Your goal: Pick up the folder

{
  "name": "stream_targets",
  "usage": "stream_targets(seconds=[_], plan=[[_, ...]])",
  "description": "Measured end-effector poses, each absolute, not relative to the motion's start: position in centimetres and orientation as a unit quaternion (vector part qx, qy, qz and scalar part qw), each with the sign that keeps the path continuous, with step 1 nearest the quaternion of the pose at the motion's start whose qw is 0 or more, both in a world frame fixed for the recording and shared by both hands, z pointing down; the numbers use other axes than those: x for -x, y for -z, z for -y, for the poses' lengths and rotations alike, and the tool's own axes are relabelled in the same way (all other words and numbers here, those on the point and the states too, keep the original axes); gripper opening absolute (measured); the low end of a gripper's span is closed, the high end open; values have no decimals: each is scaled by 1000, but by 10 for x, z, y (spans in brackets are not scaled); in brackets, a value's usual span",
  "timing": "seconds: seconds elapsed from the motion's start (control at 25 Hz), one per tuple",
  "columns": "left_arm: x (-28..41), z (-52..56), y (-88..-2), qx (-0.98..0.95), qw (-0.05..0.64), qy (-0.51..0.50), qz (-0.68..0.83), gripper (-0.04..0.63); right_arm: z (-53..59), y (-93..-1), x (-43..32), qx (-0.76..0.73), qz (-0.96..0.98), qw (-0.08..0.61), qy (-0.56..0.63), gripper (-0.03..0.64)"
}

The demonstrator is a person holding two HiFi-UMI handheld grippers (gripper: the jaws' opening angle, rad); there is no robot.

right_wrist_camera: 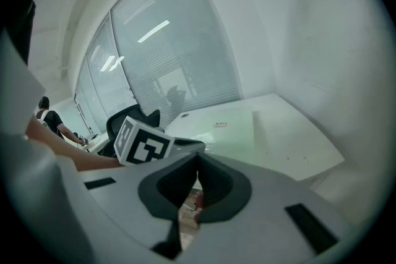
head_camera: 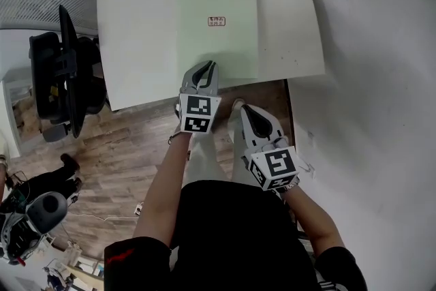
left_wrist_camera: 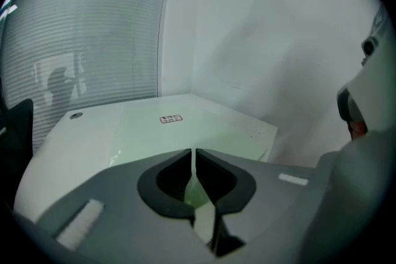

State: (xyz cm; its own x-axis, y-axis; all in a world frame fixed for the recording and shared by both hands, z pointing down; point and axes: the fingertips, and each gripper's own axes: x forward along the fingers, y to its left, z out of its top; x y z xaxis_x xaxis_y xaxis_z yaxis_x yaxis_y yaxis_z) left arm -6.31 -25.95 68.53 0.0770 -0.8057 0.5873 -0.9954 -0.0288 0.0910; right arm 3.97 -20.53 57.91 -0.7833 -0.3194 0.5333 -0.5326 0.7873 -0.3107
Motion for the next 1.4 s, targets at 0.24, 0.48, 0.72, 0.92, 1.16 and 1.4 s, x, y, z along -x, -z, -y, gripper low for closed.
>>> stream_targets(seconds=[0.24, 0.48, 0.72, 0.92, 1.16, 1.4], plan=[[68, 259, -686, -694, 270, -191, 639, 5, 190, -589, -46, -230, 910, 245, -243, 1], [59, 245, -696, -694, 265, -233, 628, 5, 180, -593, -49, -237, 906, 251, -246, 1], [47, 222, -698, -693, 252, -258, 624, 5, 172, -595, -52, -244, 900, 249, -261, 0], [41, 198, -699, -696, 256, -260, 618, 5, 170, -599, -54, -247, 898, 250, -264, 2], [43, 175, -698, -693, 245, -258, 627, 5, 177, -610, -55, -255, 895, 250, -267, 2], [48, 160, -693, -696, 266, -229, 627, 5, 181, -623, -57, -262, 889, 264, -269, 2]])
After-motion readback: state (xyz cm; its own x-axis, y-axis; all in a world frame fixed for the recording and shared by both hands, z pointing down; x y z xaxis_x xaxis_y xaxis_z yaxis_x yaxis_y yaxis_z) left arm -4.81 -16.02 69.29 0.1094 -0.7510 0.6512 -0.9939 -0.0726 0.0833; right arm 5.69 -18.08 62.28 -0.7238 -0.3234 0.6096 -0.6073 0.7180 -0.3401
